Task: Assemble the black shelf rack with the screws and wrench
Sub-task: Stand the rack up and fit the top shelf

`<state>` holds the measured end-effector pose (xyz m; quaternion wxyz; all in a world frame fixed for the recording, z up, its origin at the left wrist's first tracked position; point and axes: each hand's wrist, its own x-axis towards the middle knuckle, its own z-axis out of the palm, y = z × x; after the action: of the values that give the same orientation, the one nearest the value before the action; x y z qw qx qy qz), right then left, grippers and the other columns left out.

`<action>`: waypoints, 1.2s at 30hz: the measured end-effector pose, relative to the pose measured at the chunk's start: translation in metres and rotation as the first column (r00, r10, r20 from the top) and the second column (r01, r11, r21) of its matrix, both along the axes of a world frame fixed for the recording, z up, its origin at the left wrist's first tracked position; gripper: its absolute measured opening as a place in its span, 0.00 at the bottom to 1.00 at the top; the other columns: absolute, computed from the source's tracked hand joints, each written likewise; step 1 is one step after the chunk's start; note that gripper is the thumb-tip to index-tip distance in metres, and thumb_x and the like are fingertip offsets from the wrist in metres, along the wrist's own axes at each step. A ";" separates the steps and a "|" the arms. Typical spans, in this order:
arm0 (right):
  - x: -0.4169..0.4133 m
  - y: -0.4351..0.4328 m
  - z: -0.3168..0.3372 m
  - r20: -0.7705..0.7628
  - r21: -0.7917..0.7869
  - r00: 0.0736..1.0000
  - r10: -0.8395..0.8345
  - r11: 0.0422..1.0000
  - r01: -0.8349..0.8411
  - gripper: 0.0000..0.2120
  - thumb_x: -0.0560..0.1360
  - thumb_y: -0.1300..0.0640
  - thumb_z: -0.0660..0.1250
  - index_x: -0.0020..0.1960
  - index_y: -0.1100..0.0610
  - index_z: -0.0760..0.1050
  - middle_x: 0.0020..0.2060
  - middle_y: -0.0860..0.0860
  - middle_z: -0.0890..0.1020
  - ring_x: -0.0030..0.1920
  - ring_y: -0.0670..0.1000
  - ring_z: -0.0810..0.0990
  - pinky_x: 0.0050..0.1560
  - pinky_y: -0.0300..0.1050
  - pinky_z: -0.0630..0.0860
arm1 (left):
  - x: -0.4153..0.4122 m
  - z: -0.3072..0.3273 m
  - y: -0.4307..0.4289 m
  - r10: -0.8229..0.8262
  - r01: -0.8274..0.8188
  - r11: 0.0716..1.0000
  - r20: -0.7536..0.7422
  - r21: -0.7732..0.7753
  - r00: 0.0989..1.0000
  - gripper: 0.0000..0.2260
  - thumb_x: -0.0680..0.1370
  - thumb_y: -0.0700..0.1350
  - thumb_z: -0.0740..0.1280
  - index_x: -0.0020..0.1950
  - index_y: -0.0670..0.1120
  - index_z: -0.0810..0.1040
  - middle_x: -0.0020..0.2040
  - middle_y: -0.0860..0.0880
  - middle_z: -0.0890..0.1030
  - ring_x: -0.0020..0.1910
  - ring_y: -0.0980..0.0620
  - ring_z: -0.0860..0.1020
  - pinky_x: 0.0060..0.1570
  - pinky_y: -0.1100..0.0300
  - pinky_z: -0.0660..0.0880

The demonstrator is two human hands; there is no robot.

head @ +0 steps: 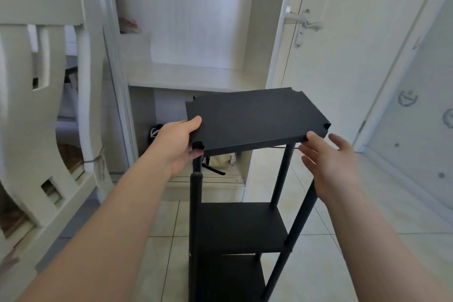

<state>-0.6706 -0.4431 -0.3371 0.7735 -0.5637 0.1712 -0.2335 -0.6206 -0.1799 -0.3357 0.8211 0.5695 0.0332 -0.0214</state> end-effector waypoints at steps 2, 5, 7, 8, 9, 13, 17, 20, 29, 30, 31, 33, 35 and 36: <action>0.002 -0.006 -0.002 -0.037 -0.194 0.999 -0.038 0.981 0.031 0.15 0.77 0.53 0.73 0.63 0.52 0.75 0.44 0.49 0.86 0.47 0.46 0.84 0.47 0.42 0.76 | 0.005 -0.003 -0.004 -0.023 0.024 0.999 -0.039 0.032 0.999 0.10 0.82 0.46 0.66 0.61 0.43 0.79 0.55 0.46 0.86 0.54 0.46 0.84 0.57 0.48 0.80; 0.003 -0.017 -0.006 -0.062 -0.355 0.995 -0.081 0.933 0.054 0.04 0.76 0.48 0.73 0.46 0.45 0.79 0.38 0.42 0.84 0.40 0.44 0.78 0.44 0.45 0.75 | 0.007 -0.010 -0.007 -0.051 0.057 0.996 -0.077 0.076 0.996 0.10 0.82 0.48 0.66 0.62 0.47 0.79 0.55 0.48 0.86 0.54 0.47 0.84 0.55 0.50 0.79; 0.004 -0.023 -0.010 -0.062 -0.412 0.994 -0.087 0.910 0.054 0.04 0.75 0.47 0.74 0.44 0.46 0.80 0.39 0.40 0.82 0.40 0.42 0.78 0.44 0.46 0.76 | 0.008 -0.014 -0.007 -0.047 0.056 0.993 -0.086 0.106 0.995 0.10 0.82 0.50 0.66 0.60 0.48 0.79 0.53 0.49 0.86 0.52 0.48 0.84 0.49 0.53 0.79; 0.004 -0.026 -0.012 -0.062 -0.426 0.994 -0.089 0.903 0.054 0.05 0.75 0.47 0.74 0.45 0.47 0.81 0.41 0.40 0.83 0.43 0.41 0.79 0.44 0.45 0.76 | 0.009 -0.016 -0.006 -0.038 0.048 0.991 -0.087 0.122 0.995 0.09 0.81 0.51 0.67 0.59 0.49 0.79 0.52 0.49 0.86 0.51 0.48 0.84 0.46 0.54 0.78; 0.005 -0.029 -0.015 -0.065 -0.437 0.994 -0.093 0.898 0.055 0.06 0.75 0.47 0.74 0.47 0.48 0.82 0.43 0.41 0.83 0.43 0.40 0.80 0.44 0.43 0.76 | 0.009 -0.018 -0.005 -0.026 0.038 0.989 -0.087 0.140 0.996 0.09 0.81 0.51 0.67 0.58 0.49 0.79 0.51 0.49 0.86 0.49 0.49 0.84 0.44 0.55 0.78; 0.009 -0.037 -0.028 -0.079 -0.429 0.989 -0.125 0.900 0.080 0.14 0.75 0.46 0.74 0.57 0.52 0.81 0.47 0.41 0.81 0.39 0.37 0.78 0.38 0.38 0.70 | 0.009 -0.028 -0.004 0.009 0.013 0.973 -0.094 0.231 0.996 0.11 0.79 0.54 0.69 0.57 0.50 0.79 0.50 0.49 0.86 0.47 0.49 0.84 0.42 0.56 0.78; 0.010 -0.039 -0.039 -0.107 -0.467 0.989 -0.103 0.883 0.041 0.23 0.76 0.47 0.73 0.68 0.53 0.76 0.51 0.46 0.80 0.49 0.46 0.80 0.52 0.46 0.73 | 0.009 -0.042 -0.009 0.003 0.023 0.961 -0.092 0.277 0.996 0.13 0.79 0.54 0.69 0.58 0.48 0.80 0.45 0.50 0.87 0.43 0.49 0.86 0.44 0.53 0.79; 0.012 -0.040 -0.046 -0.124 -0.432 0.988 -0.097 0.901 0.034 0.23 0.76 0.48 0.73 0.68 0.54 0.75 0.56 0.49 0.81 0.56 0.53 0.80 0.55 0.48 0.72 | 0.007 -0.052 -0.011 -0.004 0.038 0.961 -0.125 0.272 0.992 0.13 0.79 0.54 0.69 0.58 0.47 0.80 0.45 0.50 0.87 0.41 0.49 0.86 0.50 0.48 0.81; 0.016 -0.045 -0.053 -0.192 -0.200 0.980 -0.057 0.980 0.018 0.30 0.75 0.44 0.74 0.70 0.59 0.73 0.64 0.56 0.79 0.65 0.56 0.78 0.69 0.56 0.72 | 0.005 -0.058 -0.010 0.041 0.005 0.977 -0.212 0.213 0.976 0.15 0.79 0.54 0.69 0.60 0.46 0.77 0.53 0.44 0.85 0.53 0.43 0.83 0.53 0.46 0.82; 0.016 -0.044 -0.053 -0.206 -0.204 0.977 -0.056 0.979 0.013 0.27 0.76 0.44 0.73 0.68 0.59 0.75 0.61 0.54 0.80 0.63 0.56 0.79 0.68 0.56 0.73 | 0.005 -0.058 -0.010 0.042 0.005 0.978 -0.220 0.207 0.975 0.15 0.79 0.53 0.69 0.61 0.46 0.77 0.54 0.44 0.84 0.54 0.42 0.82 0.53 0.46 0.82; 0.017 -0.044 -0.053 -0.222 -0.217 0.974 -0.051 0.976 0.002 0.21 0.77 0.45 0.72 0.62 0.58 0.79 0.55 0.52 0.82 0.59 0.55 0.80 0.65 0.53 0.74 | 0.005 -0.058 -0.010 0.044 0.002 0.980 -0.228 0.199 0.973 0.15 0.79 0.53 0.69 0.61 0.46 0.77 0.54 0.44 0.84 0.54 0.42 0.82 0.54 0.46 0.82; 0.017 -0.042 -0.051 -0.241 -0.239 0.970 -0.030 0.971 -0.030 0.11 0.78 0.47 0.70 0.48 0.55 0.81 0.42 0.49 0.81 0.48 0.53 0.80 0.55 0.50 0.75 | 0.005 -0.058 -0.010 0.053 -0.009 0.984 -0.243 0.178 0.969 0.15 0.79 0.53 0.69 0.61 0.46 0.76 0.55 0.43 0.83 0.55 0.42 0.82 0.53 0.46 0.81; 0.017 -0.042 -0.050 -0.246 -0.251 0.969 -0.026 0.967 -0.038 0.11 0.78 0.49 0.70 0.42 0.55 0.79 0.36 0.49 0.77 0.44 0.52 0.79 0.51 0.49 0.74 | 0.005 -0.058 -0.010 0.056 -0.018 0.988 -0.256 0.151 0.965 0.14 0.79 0.53 0.68 0.61 0.46 0.75 0.55 0.43 0.83 0.55 0.42 0.82 0.53 0.46 0.82; 0.017 -0.043 -0.051 -0.250 -0.254 0.968 -0.028 0.967 -0.038 0.11 0.78 0.49 0.69 0.41 0.55 0.79 0.35 0.49 0.76 0.43 0.53 0.78 0.51 0.50 0.74 | 0.005 -0.058 -0.010 0.056 -0.020 0.990 -0.262 0.138 0.963 0.14 0.80 0.53 0.68 0.61 0.46 0.76 0.56 0.43 0.83 0.55 0.42 0.82 0.52 0.46 0.82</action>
<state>-0.6534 -0.4859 -0.3880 0.6668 -0.6844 0.2348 -0.1786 -0.6158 -0.1900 -0.3936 0.7694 0.6146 0.1552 -0.0793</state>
